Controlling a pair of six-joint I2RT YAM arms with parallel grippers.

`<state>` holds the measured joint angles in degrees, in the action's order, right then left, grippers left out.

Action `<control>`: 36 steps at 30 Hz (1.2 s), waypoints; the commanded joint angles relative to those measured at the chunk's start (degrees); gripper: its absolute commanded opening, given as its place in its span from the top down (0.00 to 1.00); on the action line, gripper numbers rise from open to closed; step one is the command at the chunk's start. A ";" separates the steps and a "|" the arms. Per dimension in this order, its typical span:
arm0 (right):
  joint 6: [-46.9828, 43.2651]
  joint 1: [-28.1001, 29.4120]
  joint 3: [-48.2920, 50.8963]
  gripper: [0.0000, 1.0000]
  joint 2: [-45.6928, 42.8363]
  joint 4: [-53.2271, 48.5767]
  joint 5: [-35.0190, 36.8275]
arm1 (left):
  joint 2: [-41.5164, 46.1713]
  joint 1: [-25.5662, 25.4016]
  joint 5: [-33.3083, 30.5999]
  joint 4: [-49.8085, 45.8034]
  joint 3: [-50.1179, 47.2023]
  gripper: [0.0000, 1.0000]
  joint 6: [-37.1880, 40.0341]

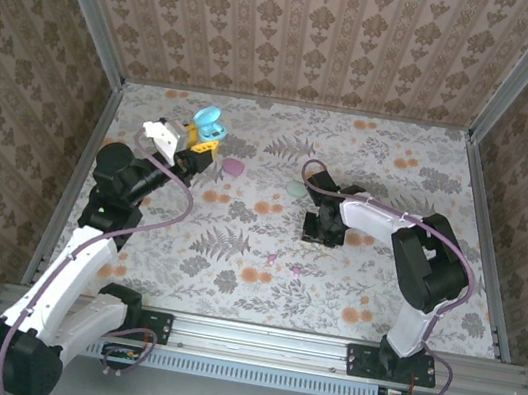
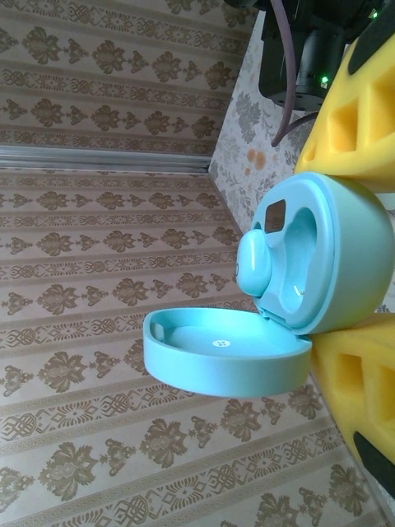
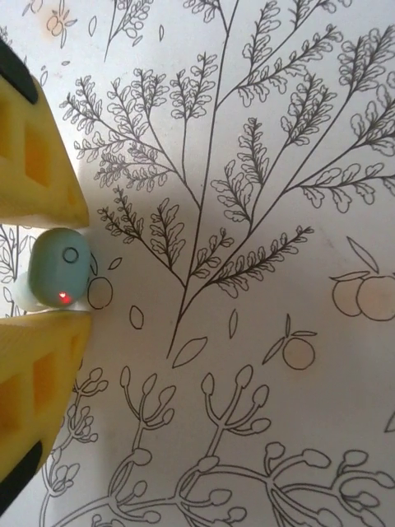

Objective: Insert the wireless bluetooth earbuds into the charging case

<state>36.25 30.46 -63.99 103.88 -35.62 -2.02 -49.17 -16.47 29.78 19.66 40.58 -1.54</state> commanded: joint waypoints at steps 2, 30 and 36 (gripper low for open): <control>0.05 -0.14 0.57 0.61 -0.75 2.06 -3.61 | -0.10 -0.37 0.78 2.01 2.12 0.68 -0.47; -5.38 5.64 -3.48 0.65 -1.55 0.73 -12.02 | -0.62 -0.83 0.45 2.22 1.60 0.69 -0.06; -5.61 6.37 -5.39 0.64 -0.91 -1.75 -9.36 | -0.33 -0.82 0.27 1.98 1.69 0.68 0.12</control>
<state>31.38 36.56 -67.02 103.55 -34.76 -12.84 -49.84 -16.91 29.76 19.73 40.75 -1.52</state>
